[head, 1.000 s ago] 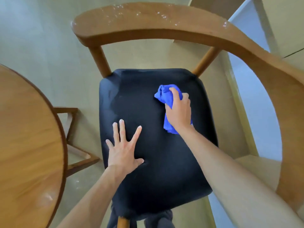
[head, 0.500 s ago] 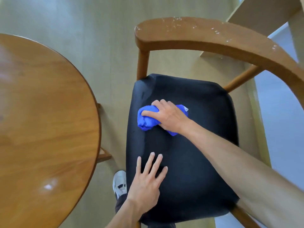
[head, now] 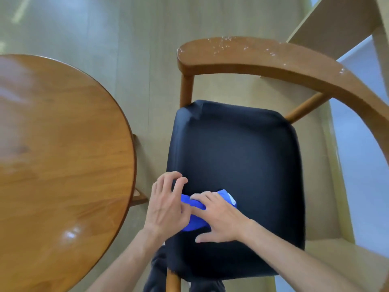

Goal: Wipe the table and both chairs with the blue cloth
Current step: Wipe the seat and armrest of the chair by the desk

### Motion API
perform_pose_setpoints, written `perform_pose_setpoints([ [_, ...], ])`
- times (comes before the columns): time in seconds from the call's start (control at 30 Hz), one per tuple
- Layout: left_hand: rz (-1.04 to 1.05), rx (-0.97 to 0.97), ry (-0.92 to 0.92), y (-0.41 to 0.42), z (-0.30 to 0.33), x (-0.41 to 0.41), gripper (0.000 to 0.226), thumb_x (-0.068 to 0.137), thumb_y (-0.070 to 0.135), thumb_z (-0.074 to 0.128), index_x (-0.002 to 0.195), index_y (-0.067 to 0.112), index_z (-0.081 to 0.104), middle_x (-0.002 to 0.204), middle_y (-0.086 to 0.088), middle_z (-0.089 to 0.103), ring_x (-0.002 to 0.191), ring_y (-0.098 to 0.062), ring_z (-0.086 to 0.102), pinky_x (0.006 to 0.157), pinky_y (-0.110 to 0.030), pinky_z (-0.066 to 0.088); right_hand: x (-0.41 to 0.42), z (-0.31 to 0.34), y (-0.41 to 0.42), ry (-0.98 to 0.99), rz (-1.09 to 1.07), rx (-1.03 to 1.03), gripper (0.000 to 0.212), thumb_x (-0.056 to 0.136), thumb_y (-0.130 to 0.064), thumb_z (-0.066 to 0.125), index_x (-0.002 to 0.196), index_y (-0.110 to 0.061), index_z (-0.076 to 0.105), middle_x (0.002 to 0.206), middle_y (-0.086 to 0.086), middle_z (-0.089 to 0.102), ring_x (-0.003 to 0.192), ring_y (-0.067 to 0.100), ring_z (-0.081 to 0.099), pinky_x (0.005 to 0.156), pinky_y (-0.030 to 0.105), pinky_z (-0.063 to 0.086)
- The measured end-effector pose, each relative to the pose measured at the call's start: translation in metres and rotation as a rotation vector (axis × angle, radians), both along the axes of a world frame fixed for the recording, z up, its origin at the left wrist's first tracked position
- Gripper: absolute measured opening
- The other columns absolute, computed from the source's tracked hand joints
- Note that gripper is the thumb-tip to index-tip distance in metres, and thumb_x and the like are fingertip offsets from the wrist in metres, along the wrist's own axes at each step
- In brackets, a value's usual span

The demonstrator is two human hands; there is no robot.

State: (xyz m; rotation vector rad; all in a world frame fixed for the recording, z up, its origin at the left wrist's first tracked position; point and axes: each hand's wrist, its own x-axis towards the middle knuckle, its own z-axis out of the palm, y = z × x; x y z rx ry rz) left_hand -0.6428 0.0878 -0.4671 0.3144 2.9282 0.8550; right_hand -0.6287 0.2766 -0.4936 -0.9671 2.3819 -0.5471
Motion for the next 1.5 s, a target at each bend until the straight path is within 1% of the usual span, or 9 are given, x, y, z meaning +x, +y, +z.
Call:
perform_pose_setpoints([
  [0.1, -0.165, -0.049, -0.065, 0.013, -0.007, -0.001, 0.059, 0.067, 0.038, 0.057, 0.121, 0.014, 0.055, 0.12, -0.007, 0.054, 0.117, -0.03, 0.049, 0.097, -0.042, 0.04, -0.024, 0.003, 0.052, 0.104, -0.299, 0.005, 0.054, 0.086, -0.046, 0.049, 0.137, -0.028, 0.047, 0.144, 0.002, 0.041, 0.132, 0.023, 0.035, 0.111, 0.042, 0.029],
  [0.23, -0.468, -0.353, -0.145, 0.055, -0.03, 0.019, 0.084, 0.058, 0.064, 0.062, 0.133, 0.03, 0.044, 0.11, -0.008, 0.056, 0.09, -0.031, 0.052, 0.078, -0.047, 0.045, -0.037, -0.023, 0.117, 0.216, -0.6, 0.253, 0.054, 0.091, -0.045, 0.035, 0.134, -0.018, 0.052, 0.147, 0.01, 0.04, 0.136, 0.03, 0.032, 0.105, 0.053, 0.035],
  [0.37, -0.512, -0.42, -0.116, 0.065, -0.039, 0.067, 0.078, 0.051, 0.031, 0.073, 0.126, 0.032, 0.05, 0.096, -0.007, 0.061, 0.071, -0.027, 0.052, 0.067, -0.039, 0.048, -0.024, -0.046, 0.098, 0.21, -0.752, 0.277, 0.057, 0.09, -0.046, 0.034, 0.139, -0.016, 0.041, 0.154, 0.008, 0.027, 0.145, 0.028, 0.015, 0.116, 0.05, 0.013],
  [0.47, -0.585, -0.395, -0.094, 0.054, -0.043, 0.079, 0.077, 0.047, 0.016, 0.067, 0.121, 0.033, 0.052, 0.085, -0.003, 0.06, 0.063, -0.025, 0.049, 0.059, -0.034, 0.046, -0.019, -0.053, 0.094, 0.237, -0.772, 0.296, 0.058, 0.091, -0.045, 0.034, 0.141, -0.015, 0.039, 0.156, 0.007, 0.024, 0.147, 0.027, 0.011, 0.118, 0.048, 0.008],
  [0.8, -0.38, -0.358, 0.072, 0.036, -0.062, -0.094, 0.078, 0.058, 0.038, 0.075, 0.128, 0.03, 0.042, 0.094, -0.011, 0.057, 0.073, -0.03, 0.053, 0.058, -0.037, 0.047, -0.02, -0.064, 0.096, 0.361, -0.766, 0.298, 0.058, 0.089, -0.043, 0.038, 0.139, -0.015, 0.041, 0.153, 0.011, 0.03, 0.144, 0.031, 0.02, 0.116, 0.052, 0.014],
  [1.03, -0.189, -0.431, 0.044, 0.028, -0.064, -0.23, 0.067, 0.081, 0.033, 0.06, 0.144, 0.027, 0.038, 0.119, -0.018, 0.051, 0.098, -0.04, 0.05, 0.077, -0.049, 0.045, -0.022, -0.068, 0.097, 0.393, -0.767, 0.317, 0.058, 0.088, -0.043, 0.039, 0.139, -0.016, 0.04, 0.153, 0.011, 0.031, 0.144, 0.032, 0.021, 0.116, 0.052, 0.014],
  [1.23, 0.005, -0.275, -0.096, 0.022, -0.063, -0.178, 0.064, 0.08, 0.041, 0.055, 0.141, 0.031, 0.039, 0.119, -0.01, 0.048, 0.098, -0.035, 0.051, 0.075, -0.042, 0.049, -0.022, -0.068, 0.097, 0.388, -0.766, 0.321, 0.058, 0.087, -0.042, 0.04, 0.138, -0.016, 0.04, 0.152, 0.011, 0.031, 0.144, 0.032, 0.021, 0.116, 0.052, 0.013],
  [1.33, -0.051, -0.181, -0.11, 0.001, -0.061, -0.081, 0.064, 0.07, 0.043, 0.051, 0.132, 0.031, 0.043, 0.108, -0.005, 0.047, 0.088, -0.03, 0.057, 0.057, -0.034, 0.053, -0.022, -0.067, 0.096, 0.382, -0.771, 0.325, 0.058, 0.087, -0.043, 0.039, 0.138, -0.015, 0.041, 0.152, 0.011, 0.031, 0.143, 0.032, 0.022, 0.116, 0.052, 0.014],
  [1.5, -0.341, -0.179, -0.38, -0.022, -0.054, 0.112, 0.073, 0.061, 0.06, 0.051, 0.131, 0.047, 0.038, 0.106, 0.005, 0.042, 0.091, -0.008, 0.044, 0.055, -0.018, 0.052, -0.022, -0.066, 0.095, 0.379, -0.771, 0.33, 0.059, 0.087, -0.043, 0.038, 0.139, -0.016, 0.039, 0.153, 0.011, 0.03, 0.144, 0.033, 0.021, 0.116, 0.052, 0.014],
])
